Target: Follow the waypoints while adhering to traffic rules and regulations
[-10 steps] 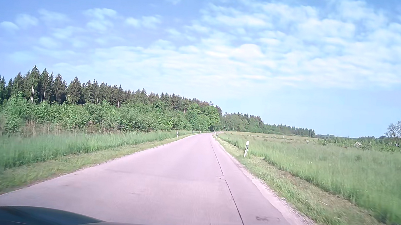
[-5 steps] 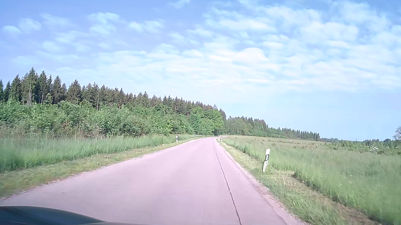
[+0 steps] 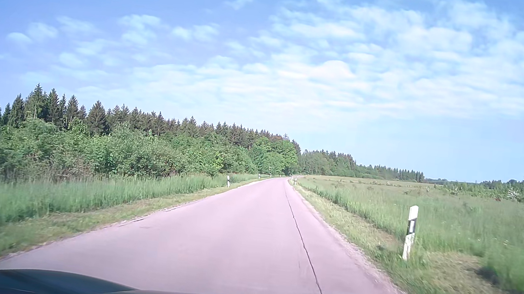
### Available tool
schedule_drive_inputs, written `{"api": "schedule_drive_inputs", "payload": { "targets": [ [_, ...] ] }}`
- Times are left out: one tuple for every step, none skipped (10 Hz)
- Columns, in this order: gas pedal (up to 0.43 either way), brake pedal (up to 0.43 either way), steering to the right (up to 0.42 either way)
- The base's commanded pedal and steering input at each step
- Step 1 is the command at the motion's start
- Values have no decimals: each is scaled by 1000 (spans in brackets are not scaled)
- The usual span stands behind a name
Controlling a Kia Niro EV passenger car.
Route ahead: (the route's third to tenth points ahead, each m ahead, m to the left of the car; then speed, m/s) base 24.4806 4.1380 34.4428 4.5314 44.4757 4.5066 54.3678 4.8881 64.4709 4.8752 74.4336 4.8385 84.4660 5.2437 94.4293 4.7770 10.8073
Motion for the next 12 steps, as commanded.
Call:
{"api": "schedule_drive_inputs", "payload": {
  "targets": [
    [169, 0, -3],
    [169, 0, -1],
    [169, 0, -1],
    [169, 0, -1],
    [169, 0, -1],
    [169, 0, 0],
    [177, 0, 0],
    [189, 0, 1],
    [189, 0, 3],
    [189, 0, 3],
    [189, 0, 3],
    [189, 0, 3]
  ]
}}
